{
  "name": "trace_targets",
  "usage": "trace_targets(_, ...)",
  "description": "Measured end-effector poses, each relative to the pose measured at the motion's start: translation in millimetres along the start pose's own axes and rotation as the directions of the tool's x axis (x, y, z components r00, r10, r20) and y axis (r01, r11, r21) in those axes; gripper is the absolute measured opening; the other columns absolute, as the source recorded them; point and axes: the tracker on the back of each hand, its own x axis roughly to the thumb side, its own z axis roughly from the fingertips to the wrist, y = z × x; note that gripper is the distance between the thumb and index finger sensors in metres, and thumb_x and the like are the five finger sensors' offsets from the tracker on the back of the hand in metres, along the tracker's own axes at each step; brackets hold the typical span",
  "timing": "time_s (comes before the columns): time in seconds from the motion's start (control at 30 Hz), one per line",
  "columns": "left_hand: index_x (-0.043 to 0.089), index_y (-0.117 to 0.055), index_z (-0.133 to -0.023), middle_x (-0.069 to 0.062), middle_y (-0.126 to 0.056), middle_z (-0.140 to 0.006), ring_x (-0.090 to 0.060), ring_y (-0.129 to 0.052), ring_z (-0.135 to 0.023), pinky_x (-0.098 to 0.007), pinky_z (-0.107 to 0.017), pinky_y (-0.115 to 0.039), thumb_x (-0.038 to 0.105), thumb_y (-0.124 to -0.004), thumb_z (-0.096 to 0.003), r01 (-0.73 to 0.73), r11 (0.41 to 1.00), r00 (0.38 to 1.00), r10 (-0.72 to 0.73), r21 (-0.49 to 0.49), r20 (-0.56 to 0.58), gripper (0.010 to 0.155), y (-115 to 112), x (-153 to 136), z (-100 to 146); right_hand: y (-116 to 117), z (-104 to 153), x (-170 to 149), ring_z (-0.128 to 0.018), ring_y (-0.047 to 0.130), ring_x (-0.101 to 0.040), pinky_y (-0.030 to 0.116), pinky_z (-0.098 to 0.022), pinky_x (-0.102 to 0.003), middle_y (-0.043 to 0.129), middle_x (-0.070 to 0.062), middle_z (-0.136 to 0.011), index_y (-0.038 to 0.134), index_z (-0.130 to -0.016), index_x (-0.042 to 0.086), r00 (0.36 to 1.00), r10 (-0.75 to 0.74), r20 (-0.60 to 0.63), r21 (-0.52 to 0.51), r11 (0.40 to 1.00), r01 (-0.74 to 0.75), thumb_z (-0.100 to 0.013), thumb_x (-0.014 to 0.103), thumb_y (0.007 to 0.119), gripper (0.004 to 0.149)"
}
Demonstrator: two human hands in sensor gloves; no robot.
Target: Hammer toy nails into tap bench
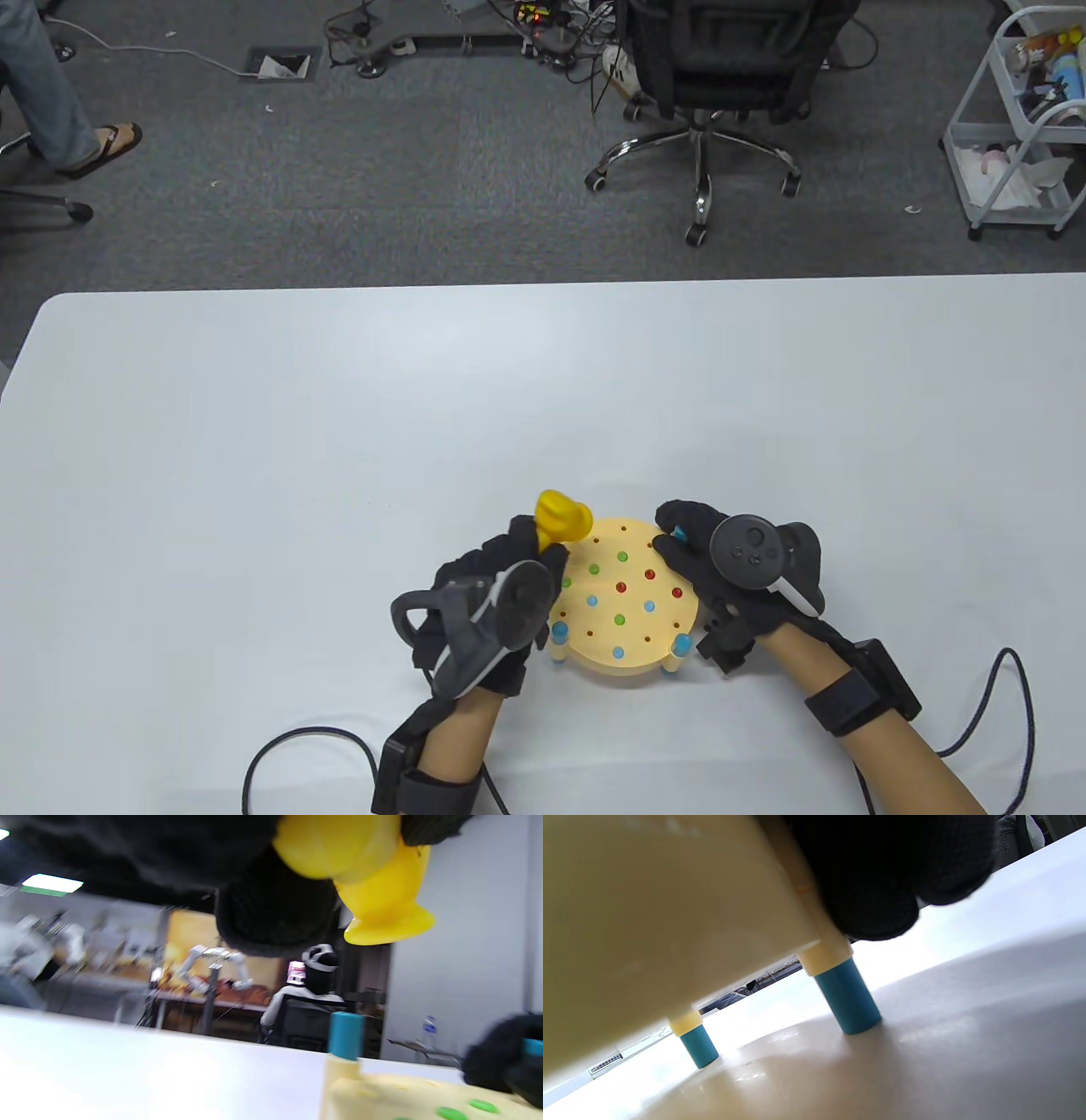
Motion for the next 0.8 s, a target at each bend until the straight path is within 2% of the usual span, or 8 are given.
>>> trace_targets(0.07, 0.019, -0.081, -0.083, -0.012, -0.104, -0.042, -0.020, -0.094, -0.007, -0.036, -0.010, -0.081, 0.058, -0.064, -0.0392, -0.119, 0.990, 0.983, 0.106, -0.082, -0.148, 0.061, -12.9, -33.9, -2.9, 0.1, 0.2, -0.5, -0.056, 0.095, -0.026, 0.081, -0.045, -0.041, 0.083, -0.012, -0.083, 0.064, -0.091, 0.024, 1.000, -0.008, -0.001, -0.001, 1.000, 0.008, -0.044, 0.046, 0.066, 0.052)
trace_targets(0.13, 0.017, -0.081, -0.083, -0.013, -0.104, -0.041, -0.021, -0.094, -0.006, -0.037, -0.010, -0.081, 0.057, -0.064, -0.0396, -0.195, 0.968, 0.953, 0.149, -0.156, -0.264, 0.061, -27.5, -58.3, -4.9, 0.2, 0.3, -0.7, -0.056, 0.095, -0.026, 0.081, -0.045, -0.041, 0.083, -0.012, -0.083, 0.064, -0.091, 0.024, 1.000, -0.015, -0.003, -0.003, 1.000, 0.015, -0.044, 0.046, 0.066, 0.052)
trace_targets(0.27, 0.016, -0.080, -0.084, -0.014, -0.103, -0.041, -0.021, -0.093, -0.006, -0.037, -0.010, -0.080, 0.057, -0.064, -0.0399, -0.201, 0.940, 0.924, 0.089, -0.275, -0.372, 0.062, -48.3, -80.2, -5.6, 0.2, 0.7, -1.0, -0.056, 0.095, -0.026, 0.081, -0.045, -0.041, 0.083, -0.012, -0.083, 0.064, -0.092, 0.024, 1.000, -0.014, -0.007, -0.004, 1.000, 0.014, -0.044, 0.047, 0.066, 0.053)
trace_targets(0.47, 0.016, -0.080, -0.083, -0.013, -0.104, -0.040, -0.020, -0.094, -0.005, -0.036, -0.008, -0.081, 0.057, -0.064, -0.0396, -0.234, 0.896, 0.925, 0.085, -0.378, -0.370, 0.062, -71.4, -73.9, -5.1, 0.3, 1.4, -2.0, -0.056, 0.095, -0.026, 0.081, -0.045, -0.041, 0.083, -0.012, -0.083, 0.063, -0.092, 0.025, 1.000, -0.021, -0.016, -0.002, 1.000, 0.021, -0.044, 0.047, 0.066, 0.053)
trace_targets(0.8, 0.015, -0.080, -0.083, -0.014, -0.104, -0.042, -0.021, -0.095, -0.006, -0.037, -0.009, -0.081, 0.057, -0.064, -0.0390, -0.205, 0.867, 0.929, 0.027, -0.454, -0.368, 0.063, -84.1, -73.3, -3.0, 0.4, 1.7, -3.4, -0.056, 0.095, -0.027, 0.081, -0.045, -0.041, 0.083, -0.012, -0.083, 0.062, -0.093, 0.026, 0.999, -0.038, -0.019, 0.004, 0.999, 0.038, -0.044, 0.048, 0.065, 0.053)
